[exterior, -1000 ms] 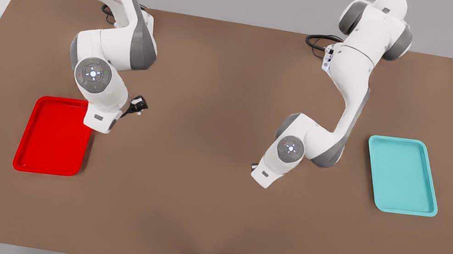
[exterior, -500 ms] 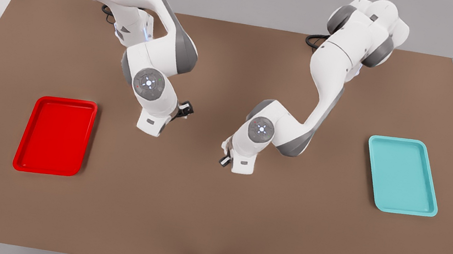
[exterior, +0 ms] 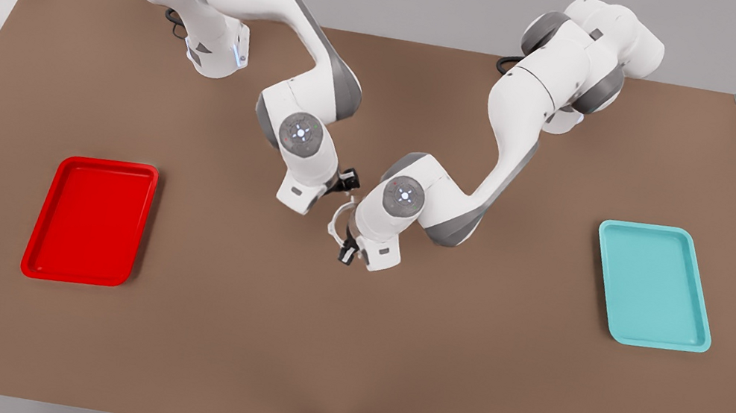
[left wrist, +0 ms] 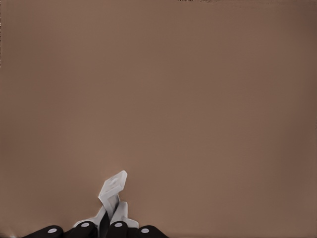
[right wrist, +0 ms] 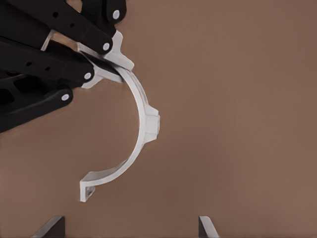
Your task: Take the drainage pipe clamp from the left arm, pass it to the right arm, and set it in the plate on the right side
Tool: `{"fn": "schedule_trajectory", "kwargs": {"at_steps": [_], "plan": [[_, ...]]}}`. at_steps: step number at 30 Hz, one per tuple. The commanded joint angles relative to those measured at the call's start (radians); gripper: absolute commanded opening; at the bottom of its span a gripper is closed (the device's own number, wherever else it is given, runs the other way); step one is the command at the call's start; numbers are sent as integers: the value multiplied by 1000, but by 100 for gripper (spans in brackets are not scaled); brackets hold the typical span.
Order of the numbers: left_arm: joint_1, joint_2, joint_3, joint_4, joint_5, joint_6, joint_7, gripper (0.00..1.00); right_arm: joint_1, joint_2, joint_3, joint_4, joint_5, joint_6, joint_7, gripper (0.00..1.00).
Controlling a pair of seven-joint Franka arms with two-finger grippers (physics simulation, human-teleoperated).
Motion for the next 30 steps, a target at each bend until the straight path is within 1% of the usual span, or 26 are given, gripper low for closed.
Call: {"fn": "schedule_trajectory", "kwargs": {"at_steps": [1, 9, 15, 28, 29, 30], "plan": [[-1, -3, 0, 1, -1, 19, -330, 21, 4, -18, 0, -48, 2, 157, 189, 100], [-8, -6, 3, 1, -8, 16, -328, 21, 15, 17, -2, -64, 2, 254, 187, 100], [-16, -6, 1, 1, -8, 17, -337, 21, 18, 2, 0, -148, 0, 346, 177, 100], [-24, -4, 1, 1, -8, 31, -339, 21, 29, 28, -2, -188, -1, 405, 173, 100], [-24, -4, 1, 1, -8, 31, -339, 21, 29, 28, -2, -188, -6, 407, 172, 99], [-24, -4, 1, 1, -8, 33, -344, 21, 29, 28, -2, -190, -10, 407, 163, 88]]}}
